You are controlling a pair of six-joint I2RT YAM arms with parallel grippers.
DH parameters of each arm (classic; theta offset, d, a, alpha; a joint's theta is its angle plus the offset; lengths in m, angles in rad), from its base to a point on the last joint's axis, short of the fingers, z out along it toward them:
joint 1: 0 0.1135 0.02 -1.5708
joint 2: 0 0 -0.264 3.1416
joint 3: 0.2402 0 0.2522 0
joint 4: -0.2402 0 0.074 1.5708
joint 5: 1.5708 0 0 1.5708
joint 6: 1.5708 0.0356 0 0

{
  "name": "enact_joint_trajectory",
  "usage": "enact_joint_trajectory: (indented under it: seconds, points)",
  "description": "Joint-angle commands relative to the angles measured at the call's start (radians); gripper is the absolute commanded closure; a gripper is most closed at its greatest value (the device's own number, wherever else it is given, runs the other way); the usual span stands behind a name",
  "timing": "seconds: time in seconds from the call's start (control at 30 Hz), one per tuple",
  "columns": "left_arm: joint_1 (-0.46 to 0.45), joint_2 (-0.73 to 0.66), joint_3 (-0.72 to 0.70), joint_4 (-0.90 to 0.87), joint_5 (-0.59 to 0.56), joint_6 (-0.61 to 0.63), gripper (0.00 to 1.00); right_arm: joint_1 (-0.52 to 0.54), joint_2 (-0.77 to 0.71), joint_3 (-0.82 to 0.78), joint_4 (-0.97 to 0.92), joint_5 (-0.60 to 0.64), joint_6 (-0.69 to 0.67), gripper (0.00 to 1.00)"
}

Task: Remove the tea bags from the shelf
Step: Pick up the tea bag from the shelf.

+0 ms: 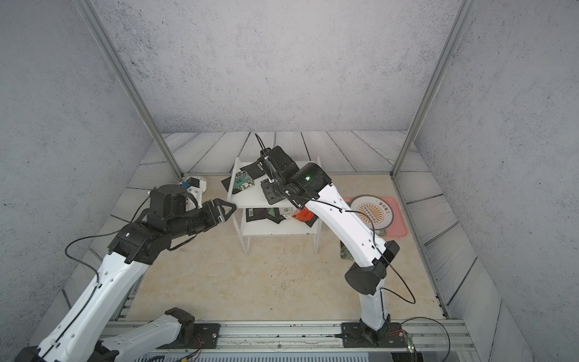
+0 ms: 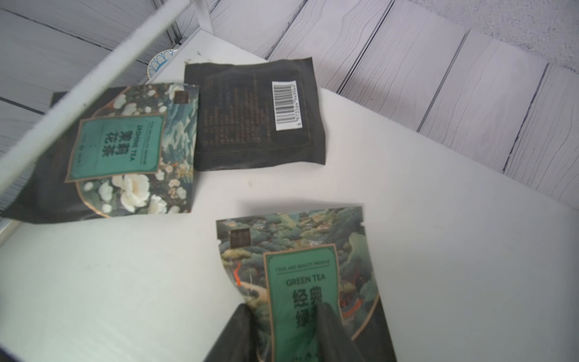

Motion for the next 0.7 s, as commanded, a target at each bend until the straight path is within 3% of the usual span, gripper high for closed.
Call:
enact_joint_trajectory:
  seconds: [0.0,0.17,0.67]
  points:
    - [0.007,-0.014,-0.010,0.013,0.014,0.001,0.33,-0.003,0.015,-0.047,-0.158,0.008,-0.005,0.72]
    - [0.007,-0.013,-0.012,0.018,0.016,0.000,0.33,-0.003,0.005,-0.044,-0.162,0.011,-0.006,0.82]
    - [0.007,-0.017,-0.018,0.021,0.020,-0.004,0.33,-0.003,-0.043,0.102,-0.192,0.011,-0.001,0.90]
